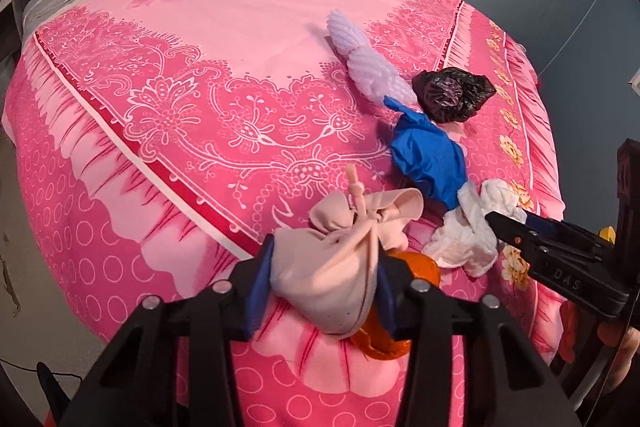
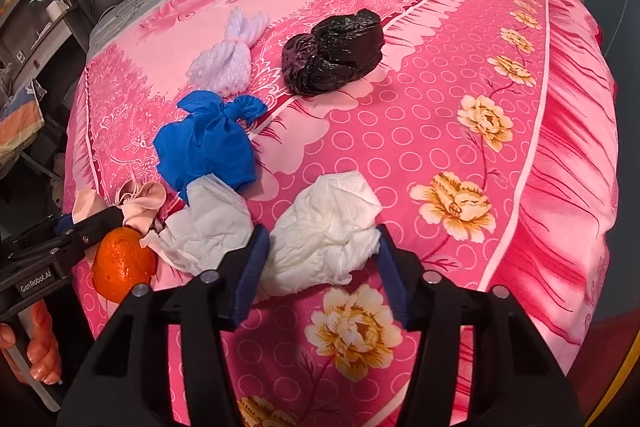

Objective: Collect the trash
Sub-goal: 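Grasp the beige cloth bag with the left tool while the right tool grasps white tissue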

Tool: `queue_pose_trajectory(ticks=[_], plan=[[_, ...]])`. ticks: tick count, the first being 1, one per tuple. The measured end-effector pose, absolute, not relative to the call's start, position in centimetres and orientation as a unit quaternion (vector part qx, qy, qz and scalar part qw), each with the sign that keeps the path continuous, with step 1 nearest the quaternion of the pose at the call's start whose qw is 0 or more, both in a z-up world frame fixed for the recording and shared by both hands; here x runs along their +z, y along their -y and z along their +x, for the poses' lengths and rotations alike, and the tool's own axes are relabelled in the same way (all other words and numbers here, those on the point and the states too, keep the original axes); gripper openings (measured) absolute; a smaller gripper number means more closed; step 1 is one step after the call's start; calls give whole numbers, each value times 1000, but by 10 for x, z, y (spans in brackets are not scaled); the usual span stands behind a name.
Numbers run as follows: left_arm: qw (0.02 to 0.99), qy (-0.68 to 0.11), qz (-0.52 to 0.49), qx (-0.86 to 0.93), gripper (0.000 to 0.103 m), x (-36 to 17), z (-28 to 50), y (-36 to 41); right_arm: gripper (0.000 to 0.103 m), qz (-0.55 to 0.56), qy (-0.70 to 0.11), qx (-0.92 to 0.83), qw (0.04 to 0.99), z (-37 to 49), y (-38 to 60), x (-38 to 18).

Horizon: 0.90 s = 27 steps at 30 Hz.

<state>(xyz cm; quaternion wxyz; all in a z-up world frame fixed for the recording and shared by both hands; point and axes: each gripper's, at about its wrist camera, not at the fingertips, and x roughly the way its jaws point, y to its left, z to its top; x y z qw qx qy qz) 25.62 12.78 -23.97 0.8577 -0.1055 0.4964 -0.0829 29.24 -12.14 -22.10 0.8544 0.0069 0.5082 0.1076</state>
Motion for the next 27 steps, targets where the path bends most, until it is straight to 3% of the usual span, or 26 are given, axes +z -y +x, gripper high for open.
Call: queue_pose_trajectory(ticks=[4,6,27], plan=[[861,-489,-110,-85,34,-236,252,-129,16,-6,-496,113,861,288,113,-217],[863,-485,-110,-85,33,-233,250,-131,13,-3,-488,116,865,284,111,-215],[883,-437,-155,-68,32,-184,221,-163,12,60,-394,173,901,228,140,-112]])
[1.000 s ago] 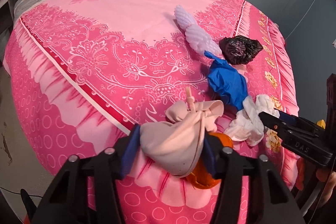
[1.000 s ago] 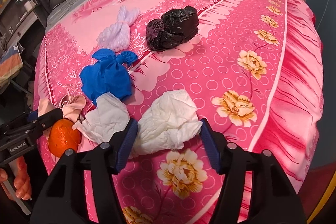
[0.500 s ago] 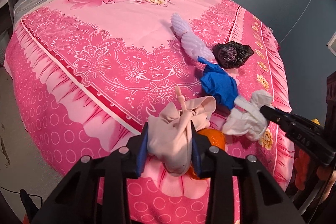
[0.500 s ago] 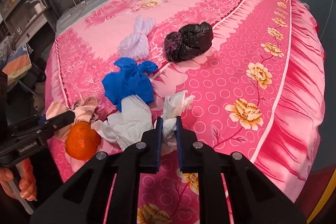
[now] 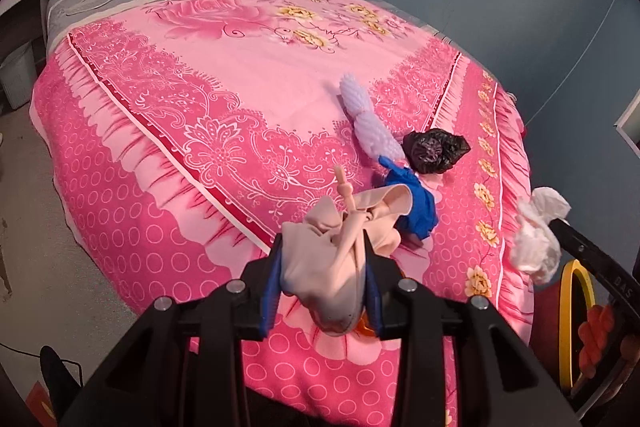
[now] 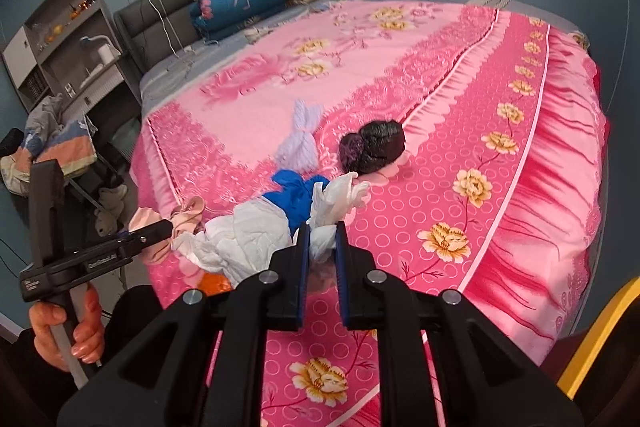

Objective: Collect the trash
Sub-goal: 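Grasp the beige cloth bag with the left tool while the right tool grasps white tissue, then lift and carry the beige cloth bag and white tissue over the bin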

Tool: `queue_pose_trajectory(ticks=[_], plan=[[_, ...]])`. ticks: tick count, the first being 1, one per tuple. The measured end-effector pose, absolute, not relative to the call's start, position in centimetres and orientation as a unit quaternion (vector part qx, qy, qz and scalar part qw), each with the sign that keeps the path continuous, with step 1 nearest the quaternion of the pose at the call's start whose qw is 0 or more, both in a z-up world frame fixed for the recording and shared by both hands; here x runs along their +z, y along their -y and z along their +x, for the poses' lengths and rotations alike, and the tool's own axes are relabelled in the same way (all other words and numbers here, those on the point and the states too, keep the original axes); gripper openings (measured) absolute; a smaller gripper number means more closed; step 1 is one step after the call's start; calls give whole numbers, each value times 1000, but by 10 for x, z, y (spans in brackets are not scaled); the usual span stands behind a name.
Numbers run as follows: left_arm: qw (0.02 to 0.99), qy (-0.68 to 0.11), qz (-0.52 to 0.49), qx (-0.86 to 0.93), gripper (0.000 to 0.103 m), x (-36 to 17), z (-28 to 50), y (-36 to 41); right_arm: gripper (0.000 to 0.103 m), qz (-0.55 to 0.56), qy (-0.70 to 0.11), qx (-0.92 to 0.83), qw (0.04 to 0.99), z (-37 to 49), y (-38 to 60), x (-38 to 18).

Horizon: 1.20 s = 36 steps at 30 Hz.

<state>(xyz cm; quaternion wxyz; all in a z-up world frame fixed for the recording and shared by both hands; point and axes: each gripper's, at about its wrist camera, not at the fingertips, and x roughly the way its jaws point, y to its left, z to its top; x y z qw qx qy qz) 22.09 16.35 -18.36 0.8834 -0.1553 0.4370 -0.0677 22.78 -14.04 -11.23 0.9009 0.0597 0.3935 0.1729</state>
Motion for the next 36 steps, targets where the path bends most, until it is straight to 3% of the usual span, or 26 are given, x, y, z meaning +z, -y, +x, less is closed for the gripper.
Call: queue_pose_trajectory(ticks=[9,36], plan=[[893,-417,-156,-65,32,-162,206,-155,12,60,-364,181,911,196,157,-74],[894,-404,-130,-142,33,-125,179,-79,12,94,-295,107,945,142,243,-28]])
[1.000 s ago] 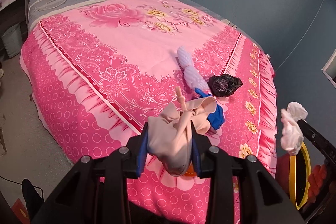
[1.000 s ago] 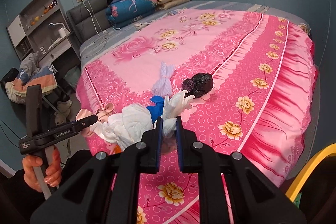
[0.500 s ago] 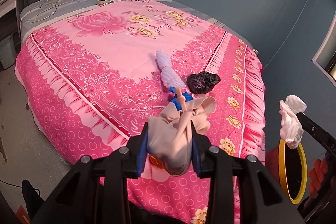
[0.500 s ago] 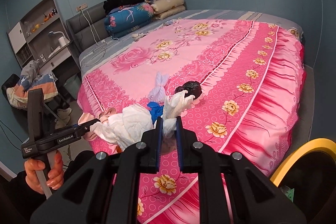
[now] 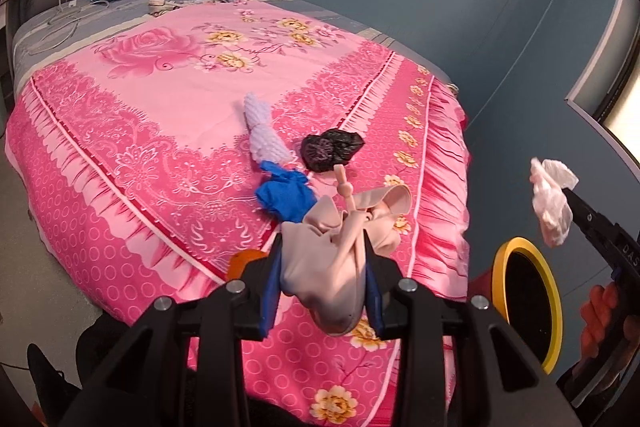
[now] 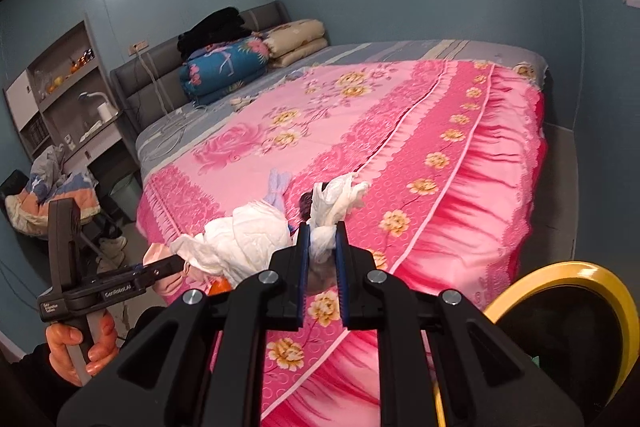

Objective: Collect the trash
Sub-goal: 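Lift and carry the beige cloth bag and white tissue over the bin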

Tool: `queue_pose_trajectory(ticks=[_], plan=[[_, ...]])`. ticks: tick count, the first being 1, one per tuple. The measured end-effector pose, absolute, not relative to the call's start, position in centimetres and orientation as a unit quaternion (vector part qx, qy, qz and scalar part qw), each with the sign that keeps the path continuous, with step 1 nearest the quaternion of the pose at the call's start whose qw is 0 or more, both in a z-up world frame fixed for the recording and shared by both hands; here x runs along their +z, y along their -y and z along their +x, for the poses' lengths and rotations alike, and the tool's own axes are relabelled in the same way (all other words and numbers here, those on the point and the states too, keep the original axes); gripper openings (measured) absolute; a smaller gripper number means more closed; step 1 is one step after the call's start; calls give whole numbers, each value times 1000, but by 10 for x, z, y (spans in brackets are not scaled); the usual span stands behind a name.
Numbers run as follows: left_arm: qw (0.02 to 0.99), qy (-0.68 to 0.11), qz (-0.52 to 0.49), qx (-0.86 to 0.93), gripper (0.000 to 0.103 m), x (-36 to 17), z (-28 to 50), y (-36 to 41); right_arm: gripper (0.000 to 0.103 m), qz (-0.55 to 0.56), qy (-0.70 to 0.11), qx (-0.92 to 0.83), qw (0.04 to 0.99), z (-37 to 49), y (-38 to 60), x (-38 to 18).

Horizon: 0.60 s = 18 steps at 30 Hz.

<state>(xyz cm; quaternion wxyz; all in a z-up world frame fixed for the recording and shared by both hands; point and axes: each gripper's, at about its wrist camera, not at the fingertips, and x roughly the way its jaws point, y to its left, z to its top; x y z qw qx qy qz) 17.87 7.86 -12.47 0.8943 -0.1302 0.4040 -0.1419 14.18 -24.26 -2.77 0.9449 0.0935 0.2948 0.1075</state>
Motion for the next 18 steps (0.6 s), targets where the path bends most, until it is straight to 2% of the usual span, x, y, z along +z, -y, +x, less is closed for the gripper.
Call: queue_pose_trajectory(ticks=[18], plan=[[883,-404,-93,-220,33,-105,176,12,12,132,-228,36,964,103,327,7]])
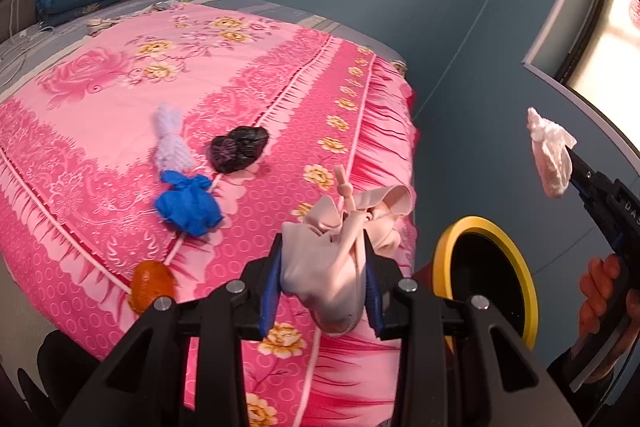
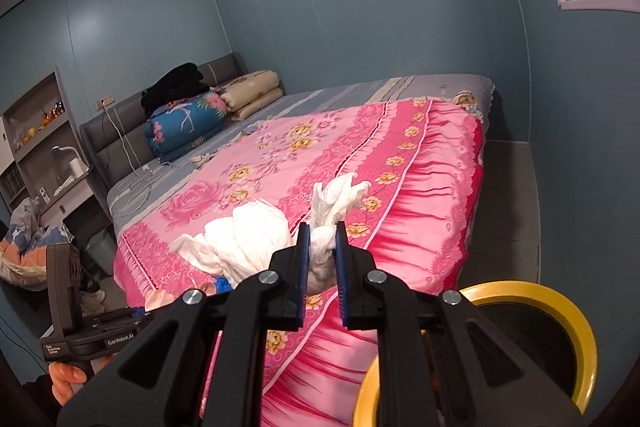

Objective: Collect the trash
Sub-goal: 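Lift and carry the beige cloth bag and white tissue over the bin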

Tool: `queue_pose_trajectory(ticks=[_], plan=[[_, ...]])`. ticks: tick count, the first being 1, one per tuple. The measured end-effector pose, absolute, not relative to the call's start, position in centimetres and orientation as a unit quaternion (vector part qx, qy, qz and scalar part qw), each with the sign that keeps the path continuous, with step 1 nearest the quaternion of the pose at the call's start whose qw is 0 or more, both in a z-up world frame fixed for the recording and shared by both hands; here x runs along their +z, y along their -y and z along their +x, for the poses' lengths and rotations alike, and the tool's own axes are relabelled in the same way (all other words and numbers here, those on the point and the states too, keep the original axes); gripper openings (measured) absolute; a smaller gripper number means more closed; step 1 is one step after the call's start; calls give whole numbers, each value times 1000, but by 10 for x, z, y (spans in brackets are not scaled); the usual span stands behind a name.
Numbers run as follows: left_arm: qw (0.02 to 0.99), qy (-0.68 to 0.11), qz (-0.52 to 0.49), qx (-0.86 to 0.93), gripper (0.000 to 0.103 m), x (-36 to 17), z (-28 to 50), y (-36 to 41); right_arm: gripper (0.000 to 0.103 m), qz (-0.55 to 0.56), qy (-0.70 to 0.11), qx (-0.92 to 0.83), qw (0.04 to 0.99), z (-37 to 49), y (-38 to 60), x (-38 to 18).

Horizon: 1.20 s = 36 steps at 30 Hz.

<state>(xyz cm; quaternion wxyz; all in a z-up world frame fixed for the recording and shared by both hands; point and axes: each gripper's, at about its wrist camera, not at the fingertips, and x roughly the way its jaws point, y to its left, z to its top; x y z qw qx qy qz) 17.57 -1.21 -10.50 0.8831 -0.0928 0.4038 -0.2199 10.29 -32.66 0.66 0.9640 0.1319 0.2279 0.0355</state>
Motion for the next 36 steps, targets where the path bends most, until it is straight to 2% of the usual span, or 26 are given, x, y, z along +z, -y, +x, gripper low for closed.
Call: queue_pose_trajectory(ticks=[10,36], plan=[[871,-409,-71,-262,33,-100,170,65,12,112,-205,-18,972,76,349,20],[843,-415,4,-342,33,-93,150,174,12,141,-162,-89,973,26,412,35]])
